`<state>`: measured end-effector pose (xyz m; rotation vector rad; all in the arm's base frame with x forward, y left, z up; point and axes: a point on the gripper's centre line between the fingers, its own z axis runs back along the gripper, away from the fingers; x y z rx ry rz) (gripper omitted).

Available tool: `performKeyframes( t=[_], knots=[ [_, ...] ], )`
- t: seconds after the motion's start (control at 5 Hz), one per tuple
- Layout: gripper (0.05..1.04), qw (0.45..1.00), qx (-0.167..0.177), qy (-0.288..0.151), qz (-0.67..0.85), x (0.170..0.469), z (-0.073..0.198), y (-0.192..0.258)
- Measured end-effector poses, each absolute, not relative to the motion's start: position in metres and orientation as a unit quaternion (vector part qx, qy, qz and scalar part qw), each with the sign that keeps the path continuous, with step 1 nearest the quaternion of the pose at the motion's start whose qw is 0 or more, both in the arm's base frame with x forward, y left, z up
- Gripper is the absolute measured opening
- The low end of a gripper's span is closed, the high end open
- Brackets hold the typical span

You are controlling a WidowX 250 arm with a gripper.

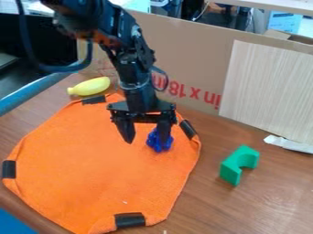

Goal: Remove the blue figure from the top right edge of the cloth

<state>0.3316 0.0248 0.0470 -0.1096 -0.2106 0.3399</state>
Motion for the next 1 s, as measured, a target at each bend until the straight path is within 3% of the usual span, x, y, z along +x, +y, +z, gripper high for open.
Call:
performKeyframes(
  t=[1.0],
  knots=[
    [1.001, 0.974, -0.028, -0.094, 0.205, 0.375, 0.017, 0.039]
  ],
)
